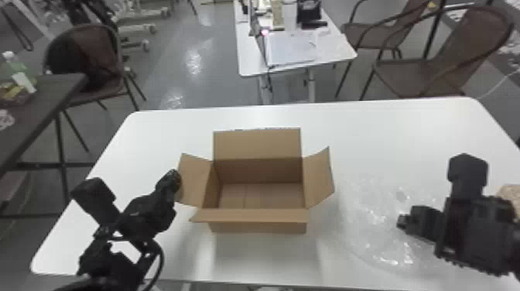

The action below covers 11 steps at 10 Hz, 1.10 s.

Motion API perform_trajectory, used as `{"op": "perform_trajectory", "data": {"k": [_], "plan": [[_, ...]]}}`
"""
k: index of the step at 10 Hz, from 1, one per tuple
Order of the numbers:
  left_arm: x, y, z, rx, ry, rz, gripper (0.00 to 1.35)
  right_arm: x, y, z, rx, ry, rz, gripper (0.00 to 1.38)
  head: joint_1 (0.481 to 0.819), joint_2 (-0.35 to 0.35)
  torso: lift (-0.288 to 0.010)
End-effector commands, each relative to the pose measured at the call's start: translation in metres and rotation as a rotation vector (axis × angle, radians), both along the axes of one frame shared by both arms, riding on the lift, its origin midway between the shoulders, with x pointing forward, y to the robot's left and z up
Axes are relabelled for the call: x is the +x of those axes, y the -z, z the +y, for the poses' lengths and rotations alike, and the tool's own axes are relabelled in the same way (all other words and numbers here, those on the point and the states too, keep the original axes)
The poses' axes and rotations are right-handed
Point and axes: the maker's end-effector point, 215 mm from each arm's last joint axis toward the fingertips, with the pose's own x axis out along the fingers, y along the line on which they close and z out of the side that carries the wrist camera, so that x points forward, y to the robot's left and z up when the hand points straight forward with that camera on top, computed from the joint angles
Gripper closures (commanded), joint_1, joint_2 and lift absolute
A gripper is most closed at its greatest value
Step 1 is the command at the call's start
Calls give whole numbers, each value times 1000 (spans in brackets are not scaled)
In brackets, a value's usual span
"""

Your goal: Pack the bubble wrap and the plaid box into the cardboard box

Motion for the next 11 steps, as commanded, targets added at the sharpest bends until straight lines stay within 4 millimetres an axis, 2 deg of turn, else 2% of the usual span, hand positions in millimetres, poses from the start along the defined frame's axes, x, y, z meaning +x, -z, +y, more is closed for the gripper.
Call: {"op": "perform_trajectory", "data": {"k": [1,4,6,9,11], "plan": [[-2,2,1,-4,-5,3,1220,11,-32,-8,-3,23,-83,1271,695,170,-118],[-2,2,-1,-5,-2,3,1220,36,-114,-14,14,21,-253,1271,695,156,-118],[-2,2,-1,-4,-1,2,1220,36,-166,-26,31,19,-313,1271,695,141,-118],[1,-1,-4,2,4,-3,1220,19,-244,1,176,-98,-391,1271,695,142,-118],[4,-2,-6,4,8,-4,1220,16,-287,15,229,-169,-449,1271,695,156,-118]]}}
